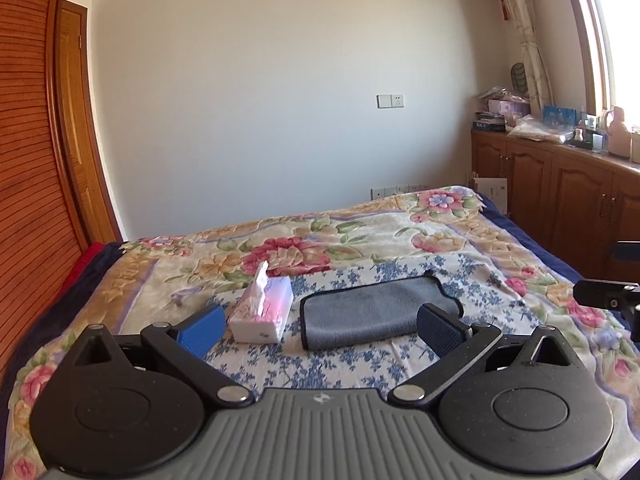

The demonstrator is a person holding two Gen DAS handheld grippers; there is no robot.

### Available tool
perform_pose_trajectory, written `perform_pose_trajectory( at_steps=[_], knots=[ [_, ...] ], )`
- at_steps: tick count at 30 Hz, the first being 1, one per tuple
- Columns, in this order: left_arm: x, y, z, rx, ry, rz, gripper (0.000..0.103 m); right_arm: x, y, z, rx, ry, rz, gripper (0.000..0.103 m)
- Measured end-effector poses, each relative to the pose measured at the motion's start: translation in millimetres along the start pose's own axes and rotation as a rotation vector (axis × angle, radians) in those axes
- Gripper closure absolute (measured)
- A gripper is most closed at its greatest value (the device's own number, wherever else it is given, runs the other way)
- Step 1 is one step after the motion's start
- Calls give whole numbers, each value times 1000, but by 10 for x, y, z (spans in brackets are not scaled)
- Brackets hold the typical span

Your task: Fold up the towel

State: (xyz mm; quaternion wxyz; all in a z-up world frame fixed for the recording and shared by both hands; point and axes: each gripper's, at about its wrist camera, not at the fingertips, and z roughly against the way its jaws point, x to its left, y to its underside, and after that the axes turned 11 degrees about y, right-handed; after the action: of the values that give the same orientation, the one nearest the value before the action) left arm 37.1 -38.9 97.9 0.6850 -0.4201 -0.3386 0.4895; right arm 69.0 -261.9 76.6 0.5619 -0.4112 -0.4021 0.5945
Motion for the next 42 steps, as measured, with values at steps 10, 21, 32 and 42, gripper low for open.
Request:
perform_pose_trajectory(
  at_steps=[10,21,32,42],
  knots=[
    [32,396,140,-42,-14,49,0,29,274,163,-4,9,-54,0],
    [118,724,172,4,-42,36,0,51,519,258,-5,46,-47,0],
    [183,878,180,-46,-73,50,0,16,725,223,-1,78,-53,0],
    [166,896,225,-91,-79,53,0,14,734,330,-72,92,-62,0]
  ],
)
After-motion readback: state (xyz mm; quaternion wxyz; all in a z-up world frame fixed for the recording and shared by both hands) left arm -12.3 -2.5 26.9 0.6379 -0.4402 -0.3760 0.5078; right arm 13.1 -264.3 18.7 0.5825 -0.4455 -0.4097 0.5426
